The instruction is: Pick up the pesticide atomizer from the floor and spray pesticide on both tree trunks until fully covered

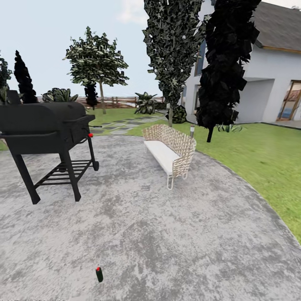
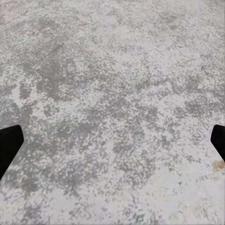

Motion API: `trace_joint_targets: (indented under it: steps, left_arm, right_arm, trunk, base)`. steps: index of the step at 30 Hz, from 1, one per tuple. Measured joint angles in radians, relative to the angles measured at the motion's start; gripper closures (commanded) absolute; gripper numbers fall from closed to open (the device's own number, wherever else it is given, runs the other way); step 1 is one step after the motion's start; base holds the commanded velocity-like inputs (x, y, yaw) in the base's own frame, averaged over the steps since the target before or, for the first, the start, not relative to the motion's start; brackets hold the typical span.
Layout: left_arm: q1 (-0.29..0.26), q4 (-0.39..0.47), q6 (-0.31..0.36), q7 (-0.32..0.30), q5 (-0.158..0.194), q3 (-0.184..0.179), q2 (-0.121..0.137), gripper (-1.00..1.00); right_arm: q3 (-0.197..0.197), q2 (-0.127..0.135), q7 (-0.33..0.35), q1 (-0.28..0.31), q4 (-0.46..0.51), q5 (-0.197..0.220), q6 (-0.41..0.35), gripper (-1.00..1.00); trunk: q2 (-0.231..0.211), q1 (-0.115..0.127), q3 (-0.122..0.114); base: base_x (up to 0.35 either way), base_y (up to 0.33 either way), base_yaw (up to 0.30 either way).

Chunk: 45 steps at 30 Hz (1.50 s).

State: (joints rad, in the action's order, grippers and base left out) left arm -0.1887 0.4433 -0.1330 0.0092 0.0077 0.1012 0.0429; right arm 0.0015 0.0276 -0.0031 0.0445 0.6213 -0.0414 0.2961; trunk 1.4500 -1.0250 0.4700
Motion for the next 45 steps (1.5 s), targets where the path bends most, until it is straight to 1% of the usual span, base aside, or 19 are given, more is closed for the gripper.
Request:
trace_joint_targets:
  steps: [6, 21, 36, 45]
  left_arm:
    - [0.0, 0.0, 0.0, 0.0, 0.0, -0.001, -0.001, -1.0]
    - [0.0, 0.0, 0.0, 0.0, -0.001, -0.001, -0.002, -1.0]
    - [0.0, 0.0, 0.0, 0.0, -0.001, -0.001, -0.002, -1.0]
    - [0.0, 0.0, 0.0, 0.0, 0.0, 0.0, 0.0, -1.0]
  right_arm:
    - [0.0, 0.0, 0.0, 0.0, 0.0, 0.0, 0.0, -1.0]
    - [0.0, -0.002, 0.002, 0.0, 0.002, 0.002, 0.0, -1.0]
    - [0.0, -0.002, 0.002, 0.0, 0.001, 0.001, 0.0, -1.0]
    - [0.0, -0.002, 0.002, 0.0, 0.002, 0.001, 0.0, -1.0]
  trunk:
    - [0.0, 0.0, 0.0]
    - [0.0, 0.0, 0.0]
    - [0.0, 0.0, 0.0]
    - [0.0, 0.0, 0.0]
  base:
    - [0.164, 0.0, 0.01]
    - [0.333, -0.008, -0.008]
    - [0.305, -0.124, -0.262]
    - [0.293, -0.141, -0.056]
